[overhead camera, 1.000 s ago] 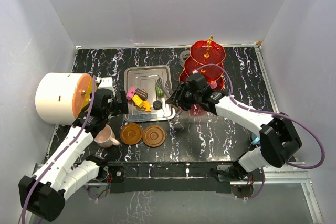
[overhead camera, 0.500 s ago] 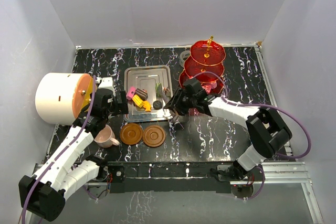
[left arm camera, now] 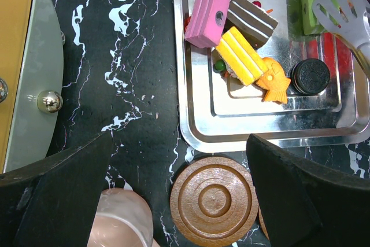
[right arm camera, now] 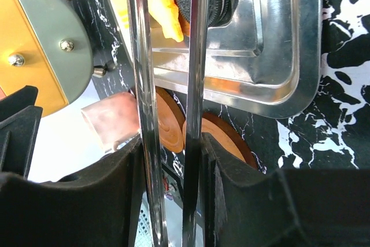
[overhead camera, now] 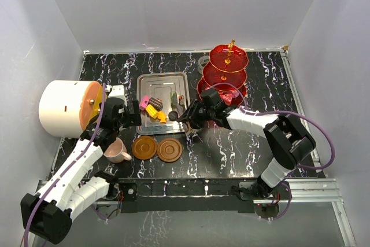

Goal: Serve the afternoon tea
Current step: Pick up the desert from the tray.

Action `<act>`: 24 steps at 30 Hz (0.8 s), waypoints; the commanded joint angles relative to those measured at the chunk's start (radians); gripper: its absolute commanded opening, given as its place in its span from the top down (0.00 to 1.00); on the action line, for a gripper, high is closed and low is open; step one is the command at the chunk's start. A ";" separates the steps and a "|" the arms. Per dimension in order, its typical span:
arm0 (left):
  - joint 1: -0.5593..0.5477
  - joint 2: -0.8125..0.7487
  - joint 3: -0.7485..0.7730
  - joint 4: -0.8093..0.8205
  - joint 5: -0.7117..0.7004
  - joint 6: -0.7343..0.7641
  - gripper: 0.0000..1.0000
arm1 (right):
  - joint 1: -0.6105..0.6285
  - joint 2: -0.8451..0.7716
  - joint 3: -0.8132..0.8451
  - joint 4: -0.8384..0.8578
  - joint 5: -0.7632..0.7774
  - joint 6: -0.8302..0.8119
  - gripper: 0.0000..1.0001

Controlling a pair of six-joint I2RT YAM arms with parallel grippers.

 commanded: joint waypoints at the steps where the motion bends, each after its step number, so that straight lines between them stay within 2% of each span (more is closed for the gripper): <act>1: -0.002 -0.006 0.004 -0.005 -0.001 0.008 0.01 | -0.005 -0.004 0.002 0.095 -0.031 0.010 0.65; 7: -0.002 -0.007 0.004 -0.004 0.000 0.010 0.01 | -0.005 -0.005 0.014 0.081 -0.031 -0.007 0.71; 11: -0.002 -0.009 0.004 -0.002 0.000 0.010 0.01 | 0.000 -0.024 0.047 -0.003 0.000 -0.051 0.75; 20: -0.002 -0.013 0.005 -0.002 -0.005 0.010 0.01 | 0.046 -0.085 0.229 -0.395 0.213 -0.258 0.75; 24: -0.002 -0.012 0.005 -0.001 -0.006 0.010 0.01 | 0.055 -0.055 0.313 -0.520 0.223 -0.362 0.75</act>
